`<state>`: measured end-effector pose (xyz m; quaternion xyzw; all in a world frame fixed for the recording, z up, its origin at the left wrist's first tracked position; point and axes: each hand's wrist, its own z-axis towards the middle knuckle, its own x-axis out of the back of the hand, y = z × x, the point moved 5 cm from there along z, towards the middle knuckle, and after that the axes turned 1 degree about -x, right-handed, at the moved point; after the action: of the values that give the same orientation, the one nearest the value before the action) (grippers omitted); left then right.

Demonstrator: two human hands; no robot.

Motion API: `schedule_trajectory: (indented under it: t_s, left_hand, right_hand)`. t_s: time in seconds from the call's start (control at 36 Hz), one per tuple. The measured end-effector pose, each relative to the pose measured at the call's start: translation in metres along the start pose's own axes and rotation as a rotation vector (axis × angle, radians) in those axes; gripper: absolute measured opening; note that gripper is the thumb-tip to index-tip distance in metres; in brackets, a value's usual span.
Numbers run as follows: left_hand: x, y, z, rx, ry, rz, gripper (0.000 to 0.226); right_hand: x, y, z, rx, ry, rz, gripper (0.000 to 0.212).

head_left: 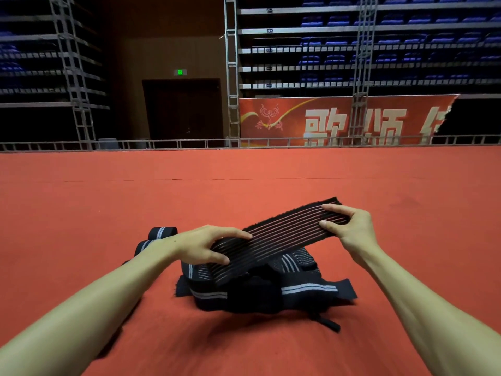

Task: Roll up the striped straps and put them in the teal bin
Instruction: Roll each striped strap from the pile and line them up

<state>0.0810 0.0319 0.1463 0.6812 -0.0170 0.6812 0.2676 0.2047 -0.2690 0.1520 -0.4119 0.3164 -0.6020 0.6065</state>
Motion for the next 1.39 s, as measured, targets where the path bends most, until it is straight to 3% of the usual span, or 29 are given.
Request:
schedule_trajectory:
  t_s: [0.25, 0.5, 0.67, 0.83, 1.0, 1.22, 1.39]
  left_hand:
    - [0.018, 0.005, -0.01, 0.031, 0.026, -0.04, 0.058]
    - [0.002, -0.025, -0.04, 0.14, -0.1, 0.04, 0.082]
    - [0.014, -0.022, -0.055, 0.11, -0.045, 0.079, 0.067]
    - [0.004, -0.033, -0.07, 0.187, -0.047, 0.032, 0.069]
    - [-0.028, -0.088, -0.081, 0.352, -0.053, 0.068, 0.082]
    - [-0.042, -0.063, -0.092, 0.384, -0.007, -0.08, 0.073]
    - [-0.059, -0.051, -0.099, 0.314, -0.051, -0.055, 0.065]
  right_hand:
    - [-0.008, 0.011, -0.013, 0.0, 0.009, -0.019, 0.04]
    - [-0.011, 0.03, -0.019, -0.067, 0.056, 0.021, 0.041]
    - [-0.011, 0.043, -0.026, -0.099, 0.083, 0.022, 0.04]
    - [-0.009, 0.058, -0.029, -0.089, 0.095, -0.11, 0.039]
    - [-0.003, 0.071, -0.036, -0.107, 0.139, -0.181, 0.039]
    - [-0.023, 0.084, -0.056, -0.15, 0.05, -0.303, 0.038]
    - [-0.028, 0.096, -0.074, -0.124, 0.014, -0.429, 0.041]
